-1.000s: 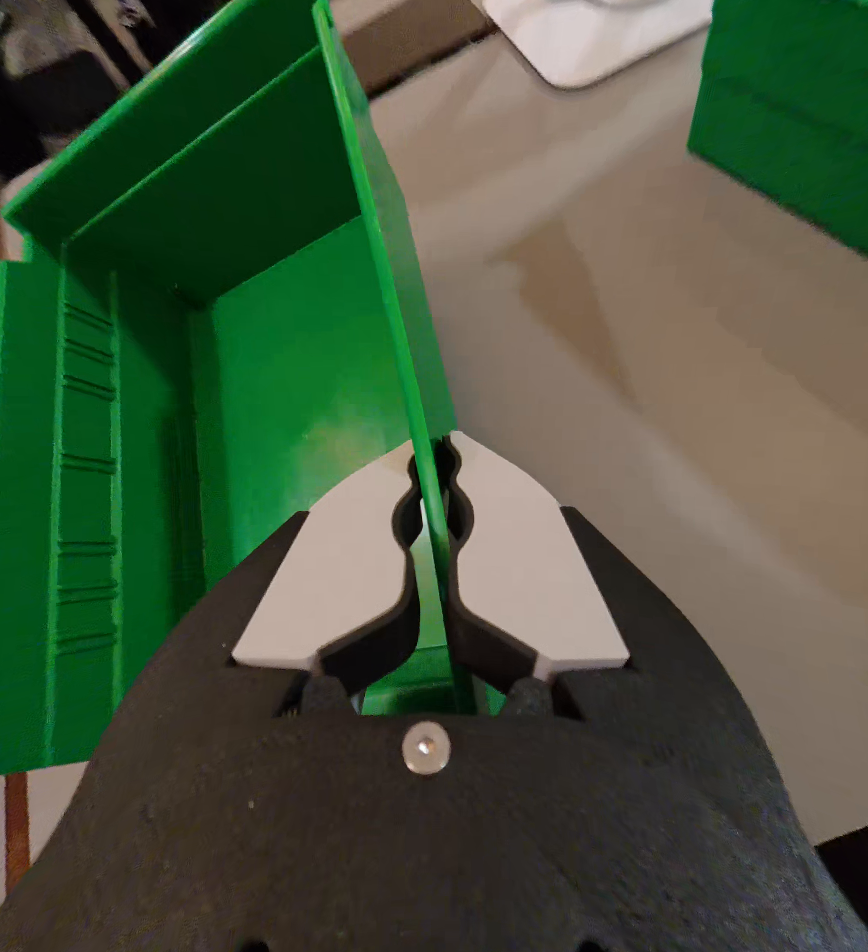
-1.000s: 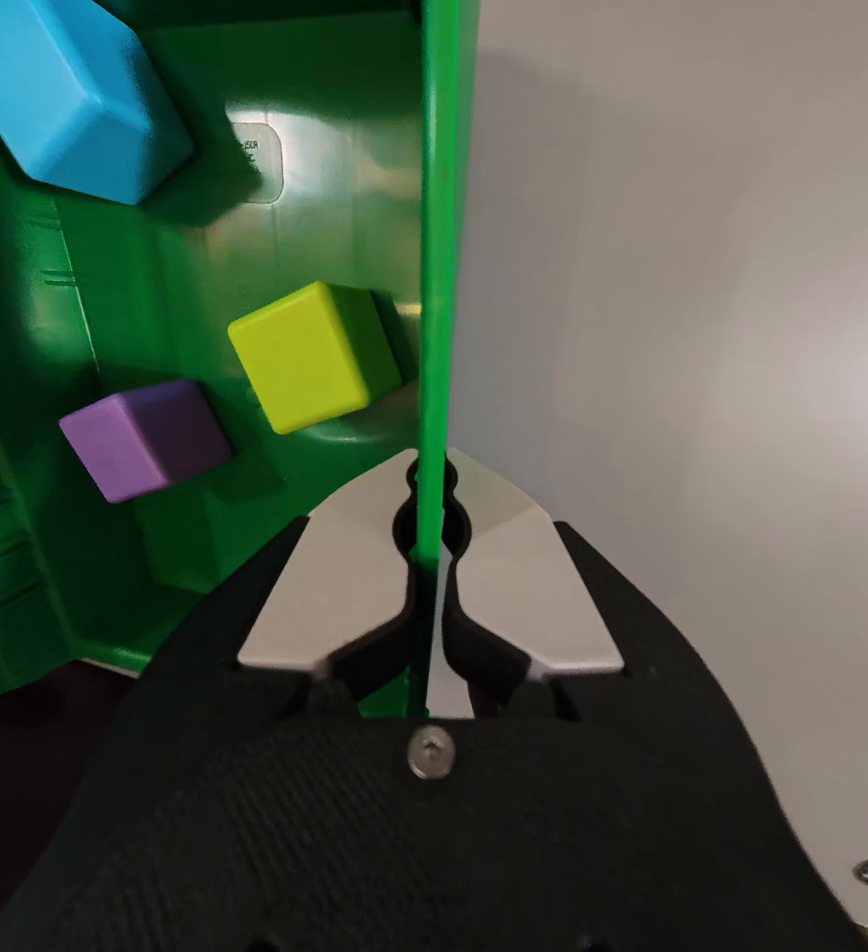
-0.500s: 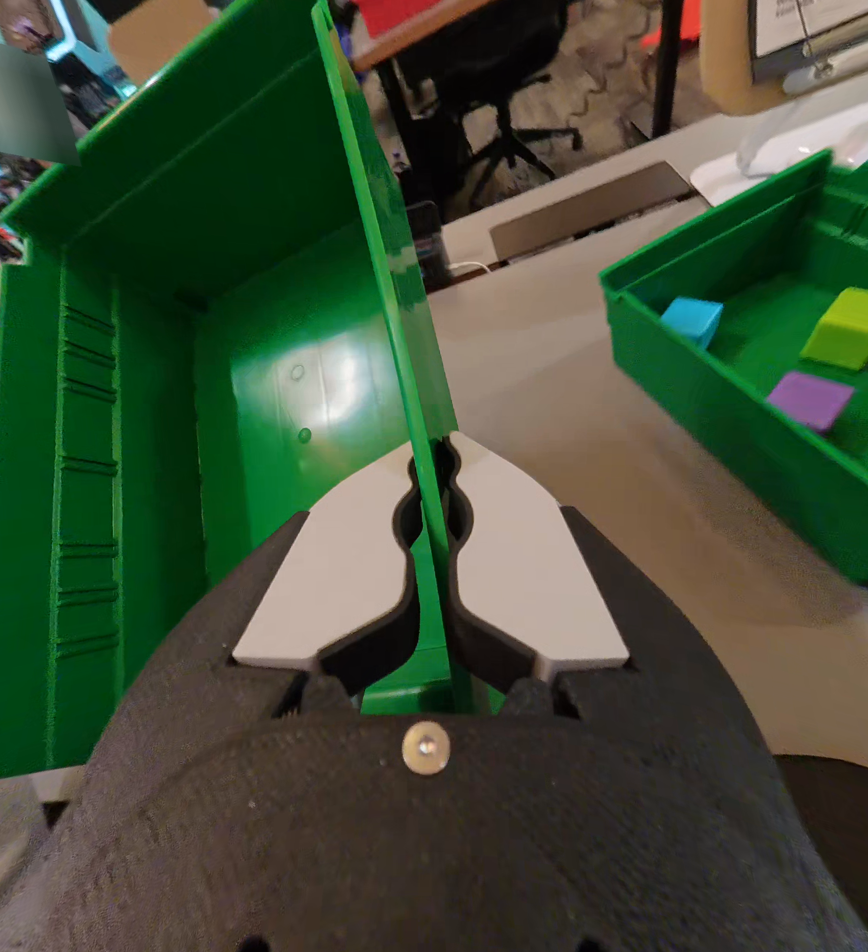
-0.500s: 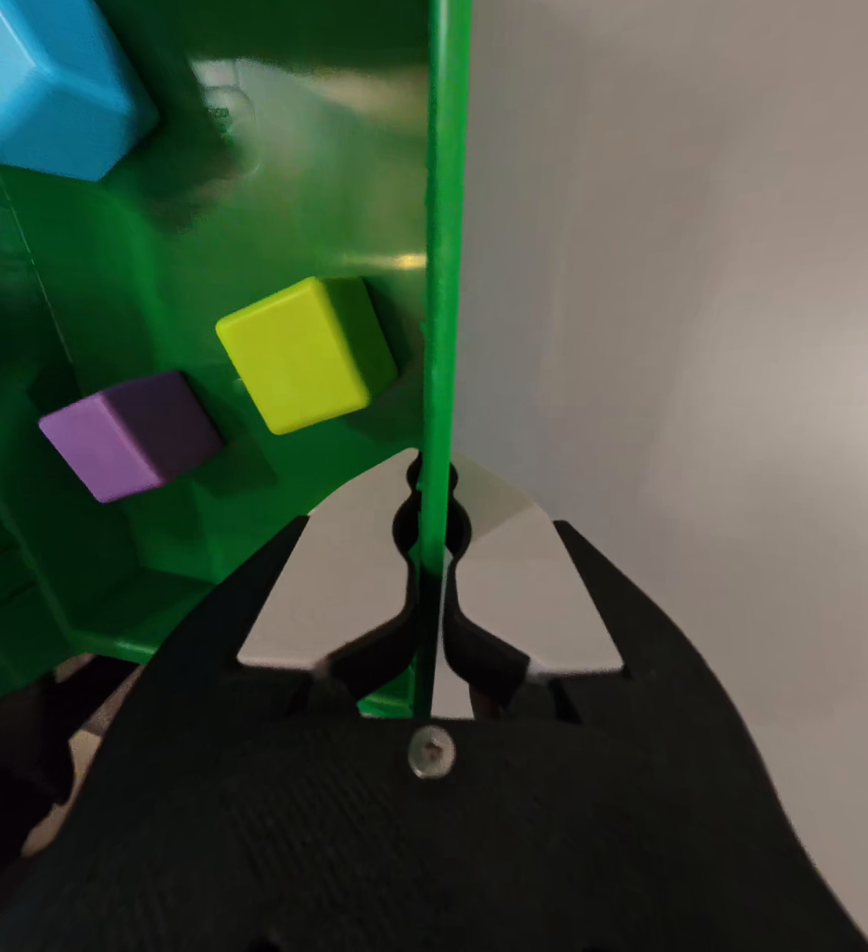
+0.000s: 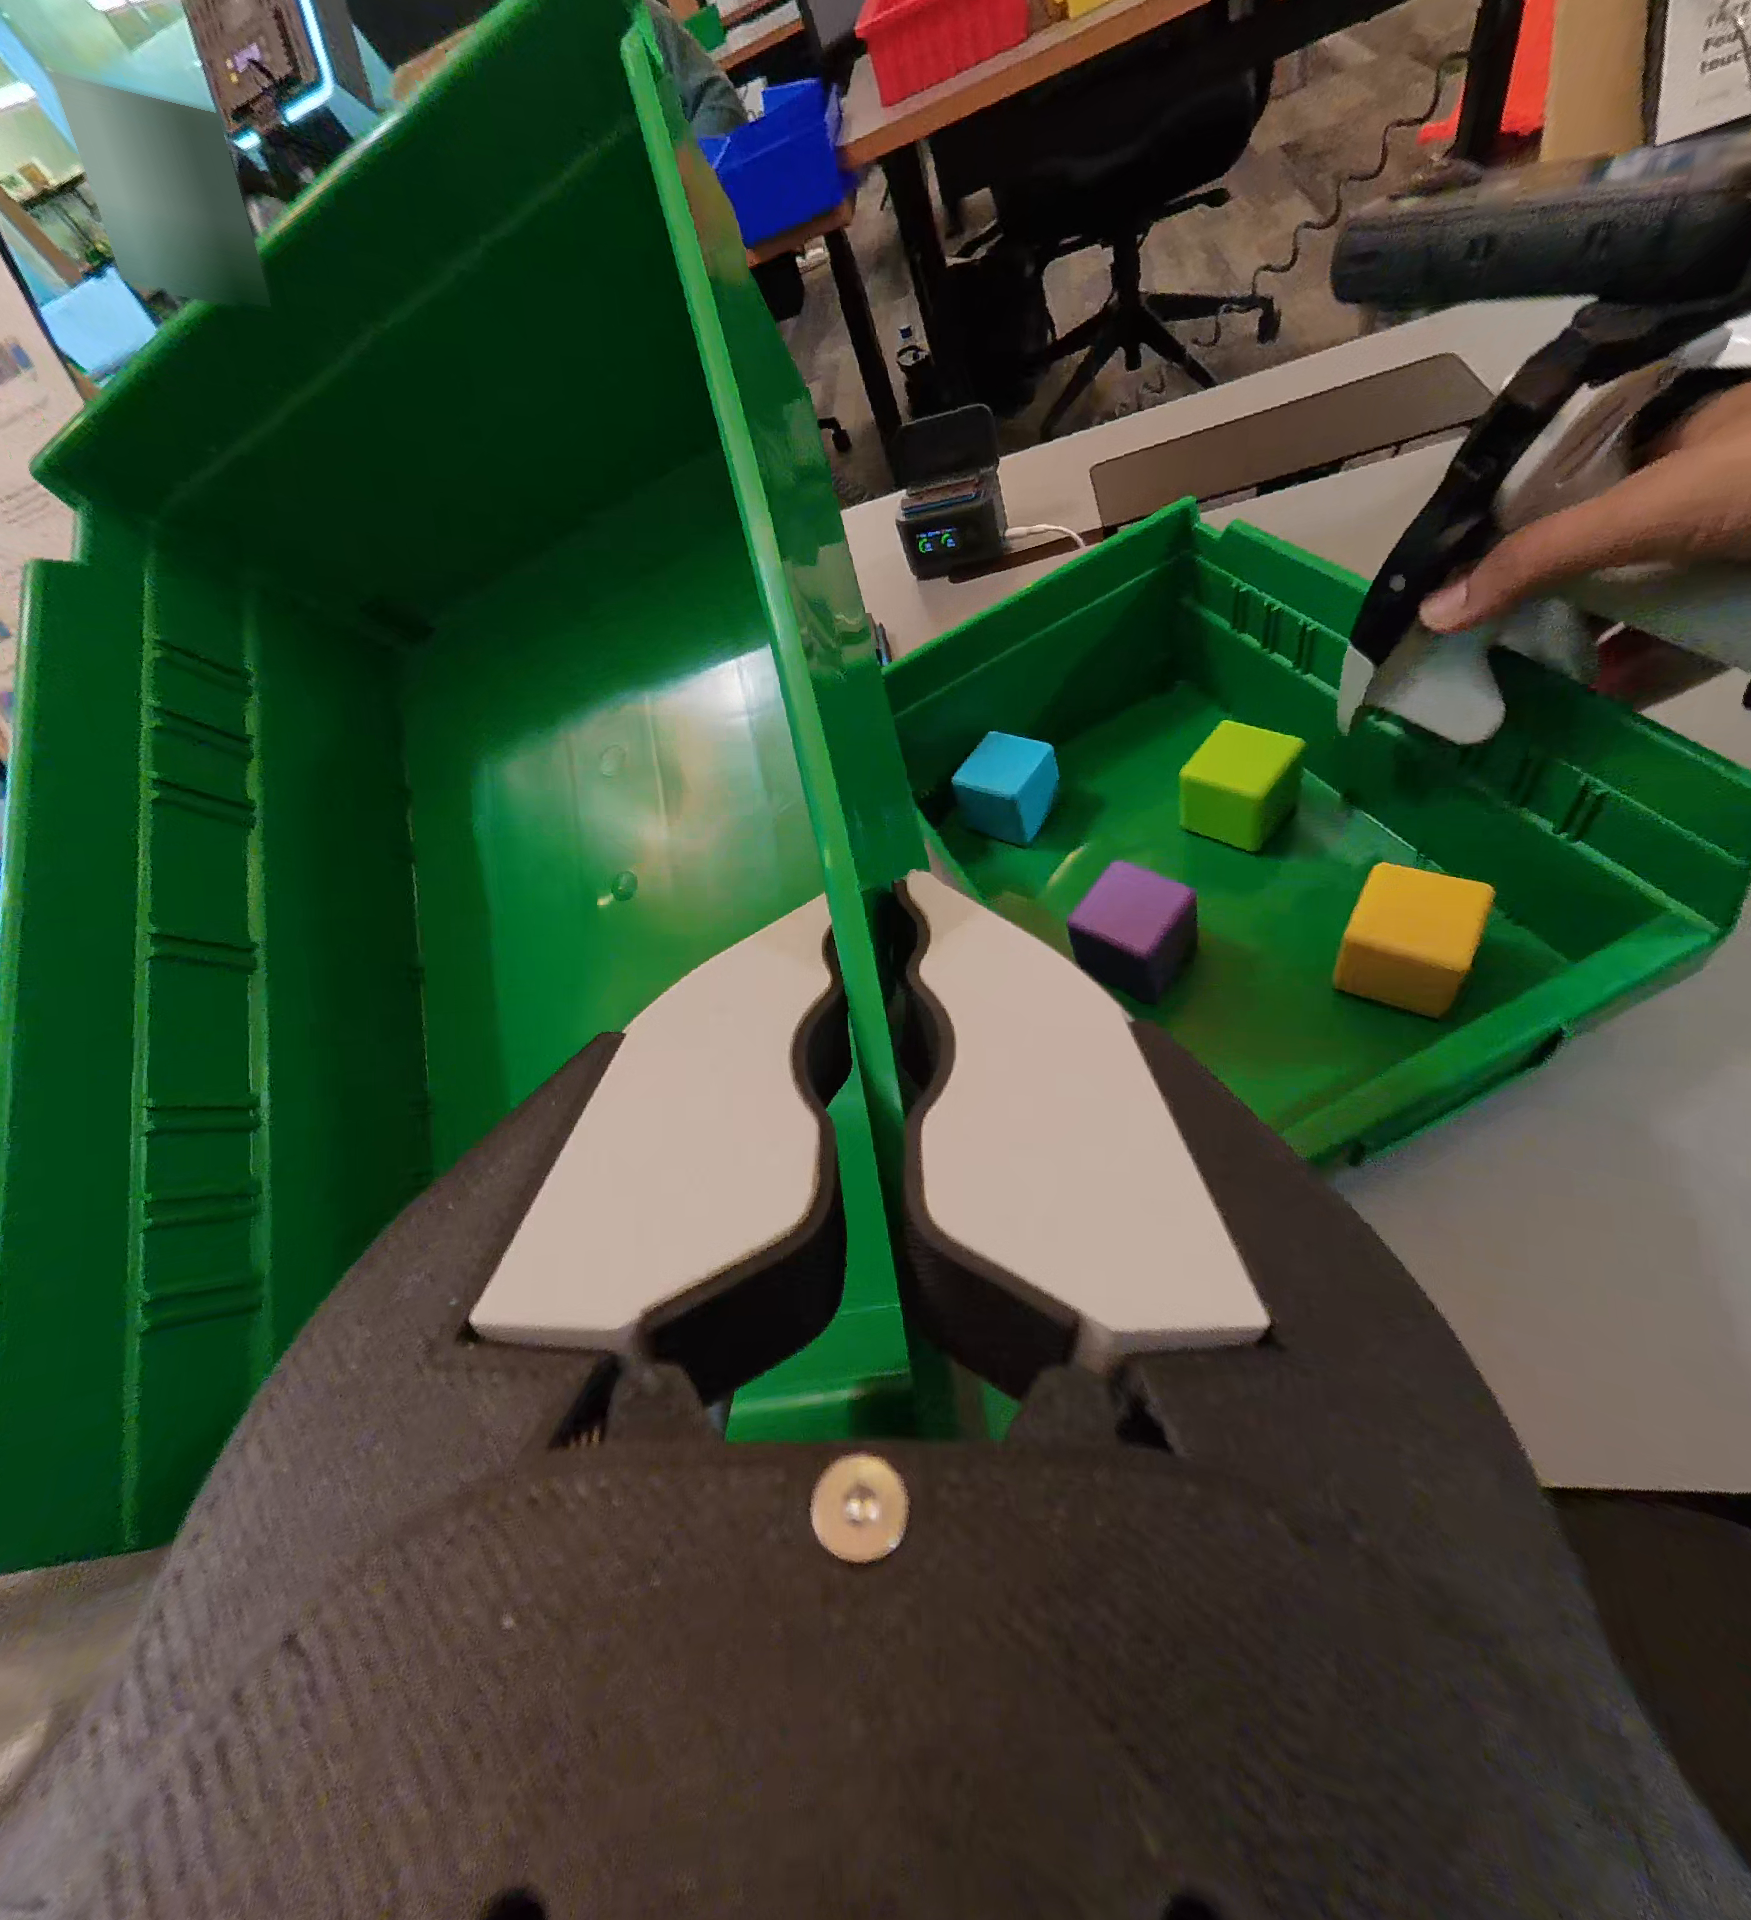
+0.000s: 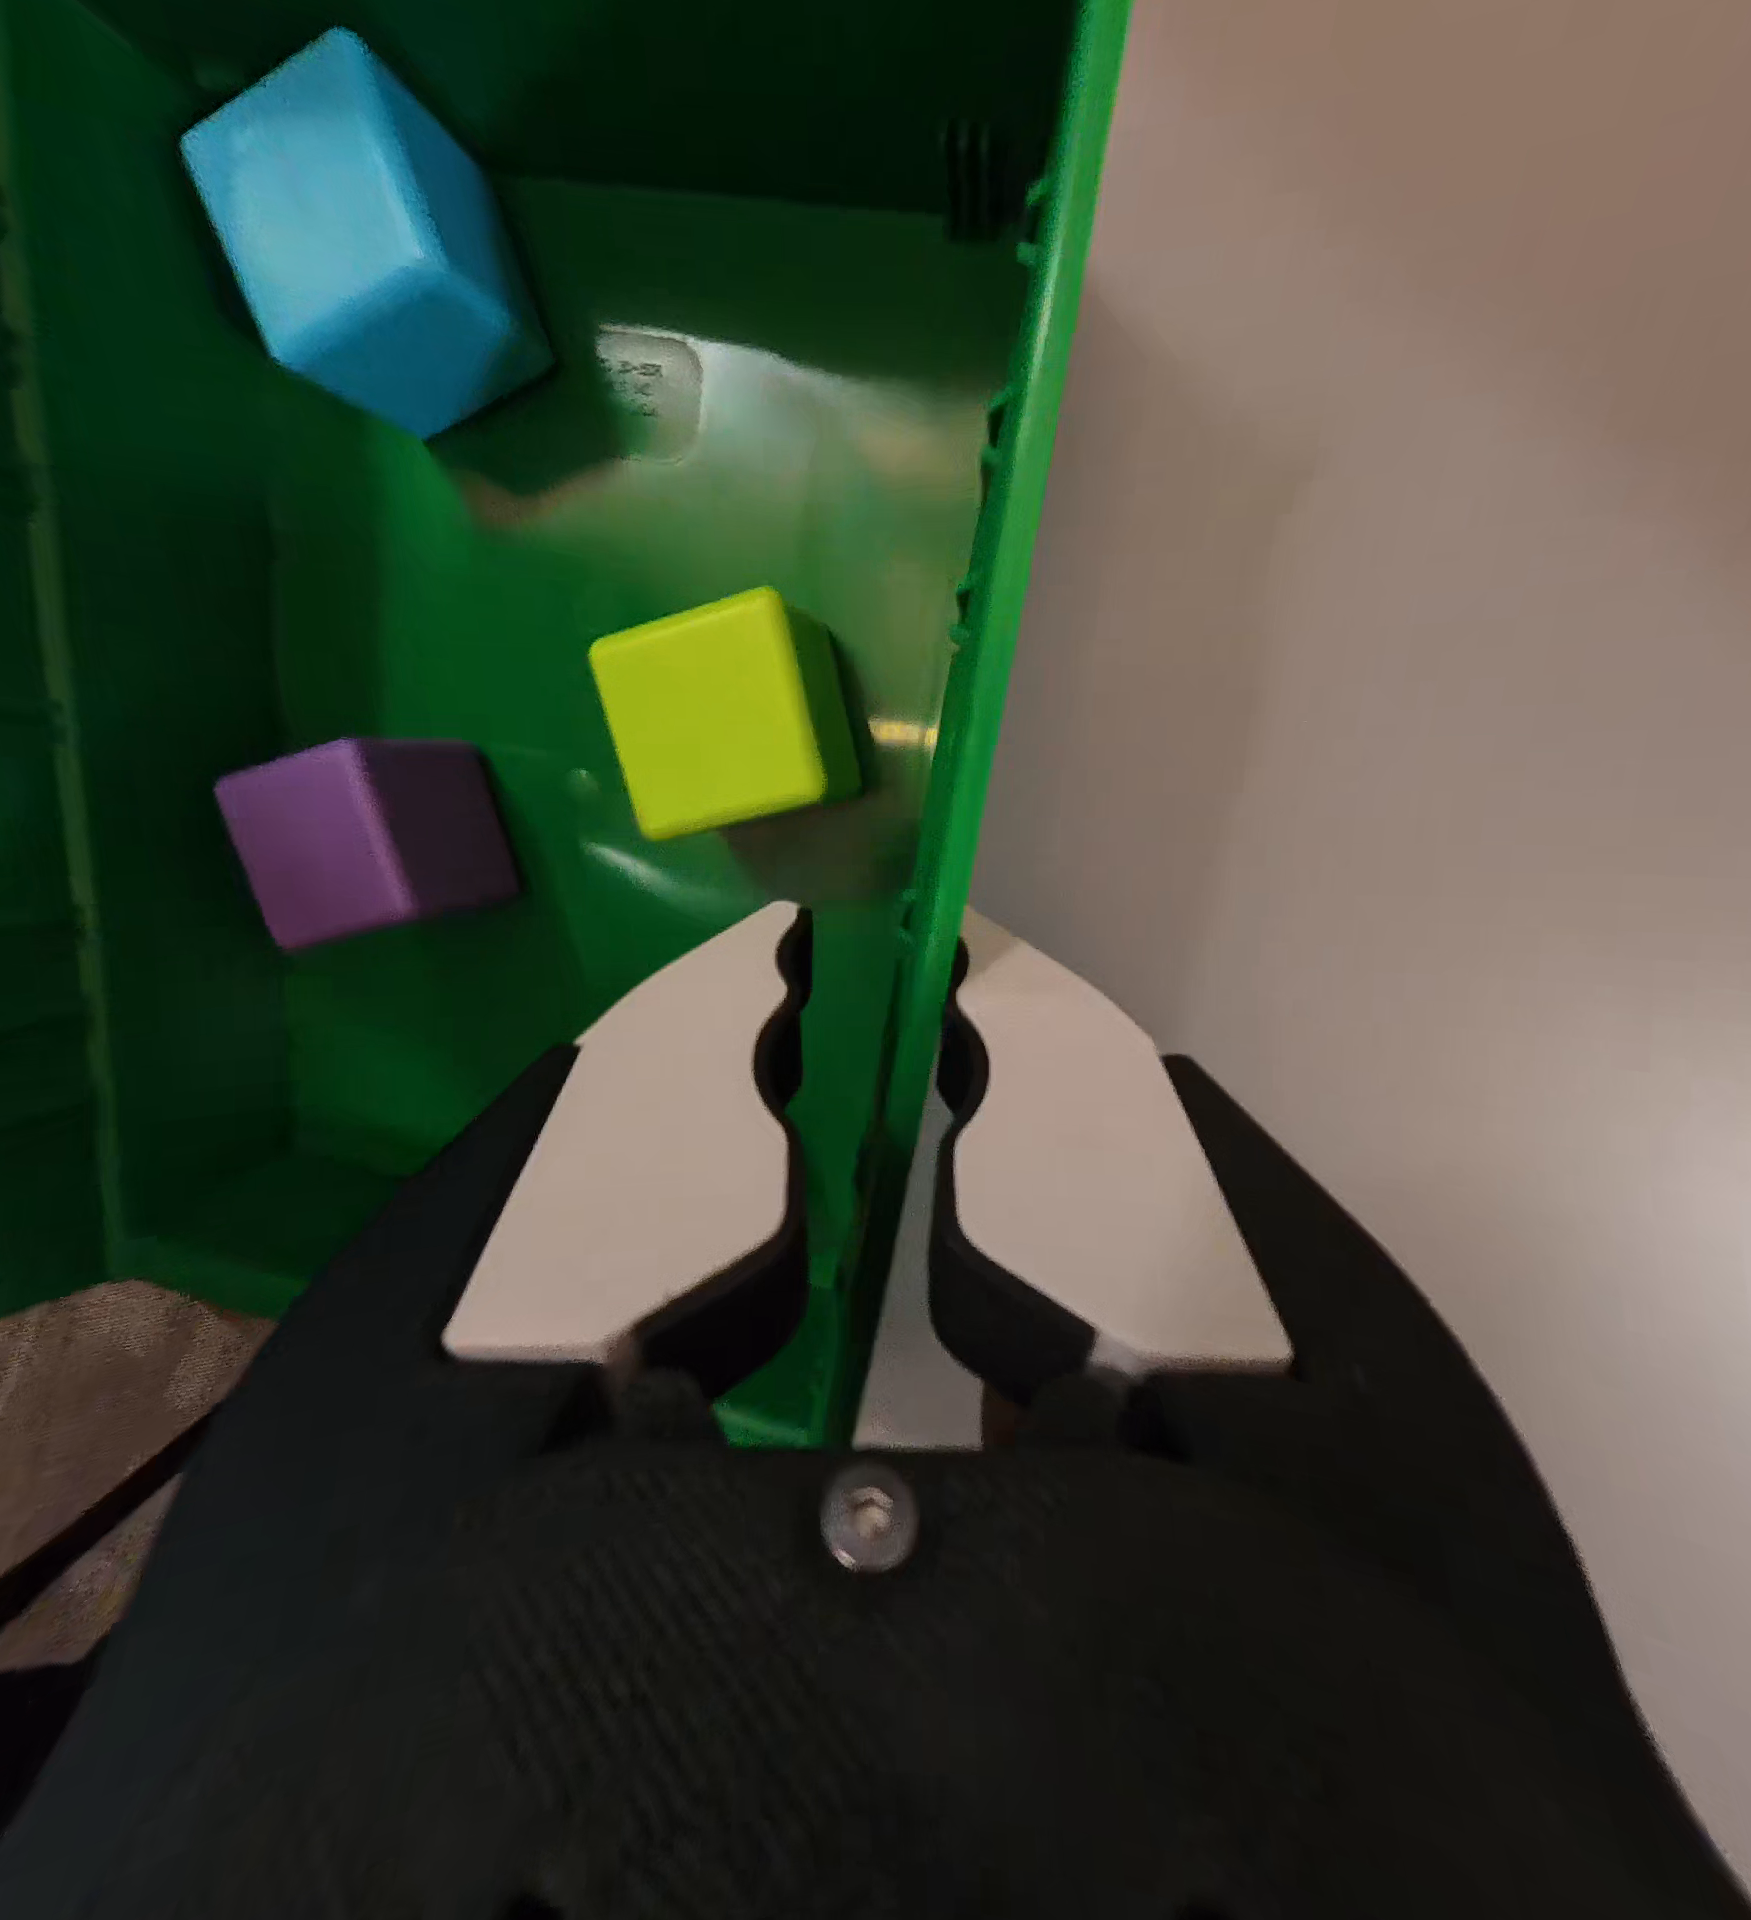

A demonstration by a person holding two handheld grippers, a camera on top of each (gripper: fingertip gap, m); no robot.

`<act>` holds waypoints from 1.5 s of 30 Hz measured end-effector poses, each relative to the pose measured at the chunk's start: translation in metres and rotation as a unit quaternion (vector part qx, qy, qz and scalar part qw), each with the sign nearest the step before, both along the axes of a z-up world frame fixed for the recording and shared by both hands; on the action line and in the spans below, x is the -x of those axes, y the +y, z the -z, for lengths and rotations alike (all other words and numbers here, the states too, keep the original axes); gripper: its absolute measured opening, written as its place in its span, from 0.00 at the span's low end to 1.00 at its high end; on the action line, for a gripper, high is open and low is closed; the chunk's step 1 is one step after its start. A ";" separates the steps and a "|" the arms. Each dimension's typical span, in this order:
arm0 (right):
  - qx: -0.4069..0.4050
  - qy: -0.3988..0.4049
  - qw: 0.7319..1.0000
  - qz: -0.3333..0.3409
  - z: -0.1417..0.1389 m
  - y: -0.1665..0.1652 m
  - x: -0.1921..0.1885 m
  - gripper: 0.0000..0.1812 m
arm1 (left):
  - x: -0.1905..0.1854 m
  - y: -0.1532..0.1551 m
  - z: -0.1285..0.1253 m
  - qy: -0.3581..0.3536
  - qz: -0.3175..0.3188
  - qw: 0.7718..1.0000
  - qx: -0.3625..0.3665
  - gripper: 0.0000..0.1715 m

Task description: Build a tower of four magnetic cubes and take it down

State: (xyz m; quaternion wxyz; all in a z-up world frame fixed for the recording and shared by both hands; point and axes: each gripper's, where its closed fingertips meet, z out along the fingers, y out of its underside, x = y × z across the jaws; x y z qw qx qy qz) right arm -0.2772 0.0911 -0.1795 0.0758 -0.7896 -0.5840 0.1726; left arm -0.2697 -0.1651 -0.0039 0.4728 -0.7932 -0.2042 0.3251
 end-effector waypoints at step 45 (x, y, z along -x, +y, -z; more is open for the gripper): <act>-0.255 0.367 0.858 0.253 -0.064 0.172 -0.414 0.07 | -0.319 0.251 0.001 -0.047 0.472 0.878 0.064 0.04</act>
